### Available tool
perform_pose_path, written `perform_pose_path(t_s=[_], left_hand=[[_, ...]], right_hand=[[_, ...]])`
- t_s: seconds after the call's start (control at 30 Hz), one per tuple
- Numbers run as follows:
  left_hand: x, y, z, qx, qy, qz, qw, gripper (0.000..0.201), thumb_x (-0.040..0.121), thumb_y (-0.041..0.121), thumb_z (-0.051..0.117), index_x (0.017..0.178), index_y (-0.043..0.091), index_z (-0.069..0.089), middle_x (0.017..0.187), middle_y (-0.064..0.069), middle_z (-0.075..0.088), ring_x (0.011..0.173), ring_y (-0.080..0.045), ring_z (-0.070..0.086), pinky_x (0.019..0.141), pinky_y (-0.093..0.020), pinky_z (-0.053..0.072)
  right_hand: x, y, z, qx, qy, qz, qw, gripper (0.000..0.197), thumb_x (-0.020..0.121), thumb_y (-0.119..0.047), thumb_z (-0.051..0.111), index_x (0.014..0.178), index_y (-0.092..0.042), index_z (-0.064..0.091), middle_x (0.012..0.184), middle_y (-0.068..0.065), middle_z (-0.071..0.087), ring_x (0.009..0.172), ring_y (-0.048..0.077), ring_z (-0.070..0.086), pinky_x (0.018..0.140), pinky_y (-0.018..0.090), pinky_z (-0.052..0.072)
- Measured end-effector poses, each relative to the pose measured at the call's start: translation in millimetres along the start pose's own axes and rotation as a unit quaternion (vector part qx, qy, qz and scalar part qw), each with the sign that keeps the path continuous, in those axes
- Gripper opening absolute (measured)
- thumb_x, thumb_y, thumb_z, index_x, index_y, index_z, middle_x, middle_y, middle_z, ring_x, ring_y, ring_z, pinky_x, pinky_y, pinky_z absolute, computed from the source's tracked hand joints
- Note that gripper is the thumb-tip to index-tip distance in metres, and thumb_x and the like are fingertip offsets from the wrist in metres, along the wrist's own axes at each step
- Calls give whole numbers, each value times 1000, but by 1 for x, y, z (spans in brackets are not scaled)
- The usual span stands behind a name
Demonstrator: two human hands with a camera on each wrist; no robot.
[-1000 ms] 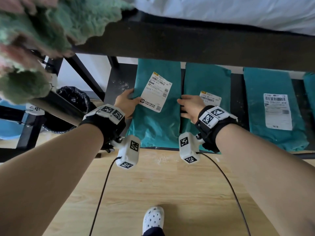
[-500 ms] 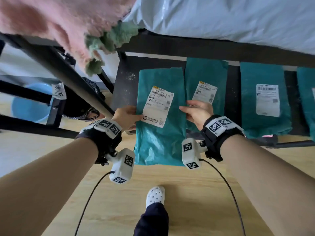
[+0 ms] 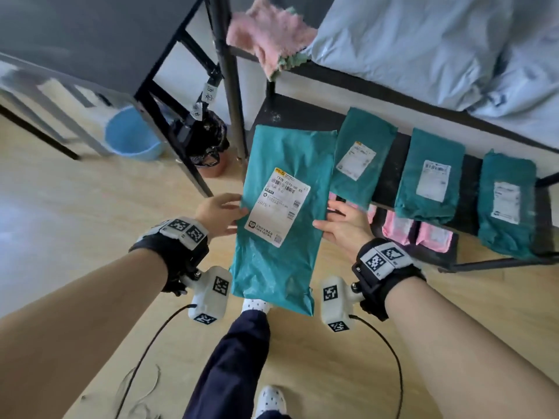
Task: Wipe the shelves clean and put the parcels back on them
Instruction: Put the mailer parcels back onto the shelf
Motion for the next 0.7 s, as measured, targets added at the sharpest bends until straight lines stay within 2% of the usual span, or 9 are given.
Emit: perform_pose_path(t_s=[0.07,0.13,0.27,0.37,0.47,0.57,0.7], left_hand=[[-36,-4,-17,-23,9,1,1000,37,88,7,63,124,10,55,108,-7,61,87,-19,60,73,-31,51],[-70,-5,-38,-44,23,4,999,37,87,8,65,122,9,56,102,-5,64,82,-17,63,69,-29,53],[-127,-3,-88,-73,48,13,996,36,85,7,66,120,9,58,91,-3,67,79,-16,64,70,-30,53],[-157,1,-132,-93,62,28,993,38,85,5,65,123,8,58,96,-6,68,80,-18,65,65,-28,53],[-177,13,-185,-103,74,41,991,35,86,2,63,120,6,58,96,-6,67,80,-17,64,66,-28,57],[-186,31,-250,-115,96,61,987,34,86,-2,62,119,4,57,99,-7,66,80,-18,64,61,-23,58],[-184,60,-345,-122,123,76,982,36,84,-2,64,120,4,59,105,-7,67,88,-19,64,66,-26,55]], right_hand=[[-31,-1,11,-20,-16,-5,1000,55,81,16,62,131,0,47,106,16,61,77,16,62,56,18,56],[-56,-2,26,-31,-30,-9,999,55,81,15,63,131,-1,48,106,16,62,77,15,62,57,19,56],[-100,-11,70,-37,-59,-15,997,54,82,13,62,132,-4,49,104,14,65,82,20,65,71,30,57],[-125,-21,113,-39,-84,-11,996,55,84,14,59,135,-5,47,105,16,63,80,19,64,66,26,57],[-140,-37,166,-45,-105,-19,993,54,84,15,58,133,-4,46,95,10,65,79,19,65,66,26,58],[-149,-61,232,-55,-142,-26,988,55,85,17,56,135,-3,44,89,7,66,76,17,65,65,25,59],[-152,-97,324,-64,-168,-38,983,59,84,20,54,137,-2,43,103,18,63,80,25,65,67,29,59]])
Point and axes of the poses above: each hand's wrist, its own x-axis towards the middle knuckle, its own z-axis out of the palm, y = z × x, the point moved 9 cm from there along x, towards the middle knuckle
